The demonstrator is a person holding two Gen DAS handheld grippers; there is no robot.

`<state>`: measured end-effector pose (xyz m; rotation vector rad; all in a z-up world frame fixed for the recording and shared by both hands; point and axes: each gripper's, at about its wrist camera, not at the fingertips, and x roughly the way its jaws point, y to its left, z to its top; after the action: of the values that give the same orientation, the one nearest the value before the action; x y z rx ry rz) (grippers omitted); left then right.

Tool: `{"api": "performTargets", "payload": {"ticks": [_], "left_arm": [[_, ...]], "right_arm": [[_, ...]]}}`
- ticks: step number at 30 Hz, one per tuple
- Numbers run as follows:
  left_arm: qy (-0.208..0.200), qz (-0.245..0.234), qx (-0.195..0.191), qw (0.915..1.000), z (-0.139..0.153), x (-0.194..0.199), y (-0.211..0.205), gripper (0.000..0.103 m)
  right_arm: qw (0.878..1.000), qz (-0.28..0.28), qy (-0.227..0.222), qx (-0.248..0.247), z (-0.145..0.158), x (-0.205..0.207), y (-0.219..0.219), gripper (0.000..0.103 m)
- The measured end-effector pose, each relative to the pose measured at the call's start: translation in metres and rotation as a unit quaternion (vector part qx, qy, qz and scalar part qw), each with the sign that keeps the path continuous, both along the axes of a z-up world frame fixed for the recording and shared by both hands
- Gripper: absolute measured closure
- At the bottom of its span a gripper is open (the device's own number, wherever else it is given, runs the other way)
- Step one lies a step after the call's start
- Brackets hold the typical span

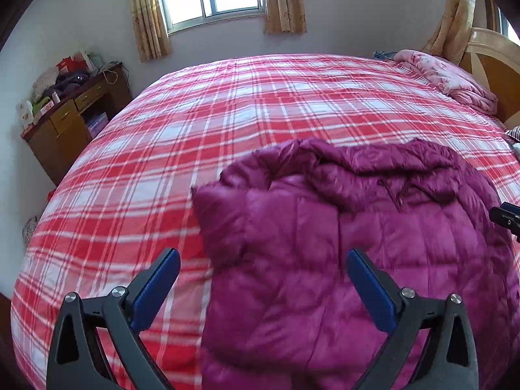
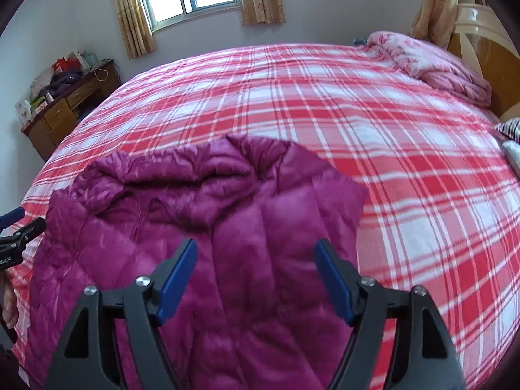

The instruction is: Fold large clothes

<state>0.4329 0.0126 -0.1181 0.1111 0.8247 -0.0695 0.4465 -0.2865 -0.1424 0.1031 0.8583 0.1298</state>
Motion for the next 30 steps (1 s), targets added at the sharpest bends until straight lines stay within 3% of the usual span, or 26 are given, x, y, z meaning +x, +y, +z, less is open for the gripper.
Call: {"api": "performTargets", "payload": {"ticks": [7,13,19,27,30], "left_arm": [[0.037,0.026,0.014,0.9989,-0.048,-0.111,0.050,0.001],[0.037,0.032,0.004,0.9988,-0.060,-0.176,0.071,0.001],[0.036,0.045,-0.007,0.9983,-0.069,-0.216,0.084,0.001],[0.022,0.043,-0.015,0.9987,-0.075,-0.265,0.082,0.001],[0.019,0.035,-0.017,0.9991,-0.075,-0.279,0.079,0.001]], "right_arm": [[0.999,-0.042,0.025,0.017,-0.025,-0.109,-0.036,0.026],[0.998,-0.047,0.020,0.025,-0.033,-0.186,-0.048,0.026],[0.999,-0.043,0.011,0.003,-0.046,-0.233,-0.044,0.026],[0.999,-0.042,0.010,0.022,-0.054,-0.271,-0.043,0.026],[0.999,-0.037,0.014,0.024,-0.058,-0.283,-0.042,0.036]]}}
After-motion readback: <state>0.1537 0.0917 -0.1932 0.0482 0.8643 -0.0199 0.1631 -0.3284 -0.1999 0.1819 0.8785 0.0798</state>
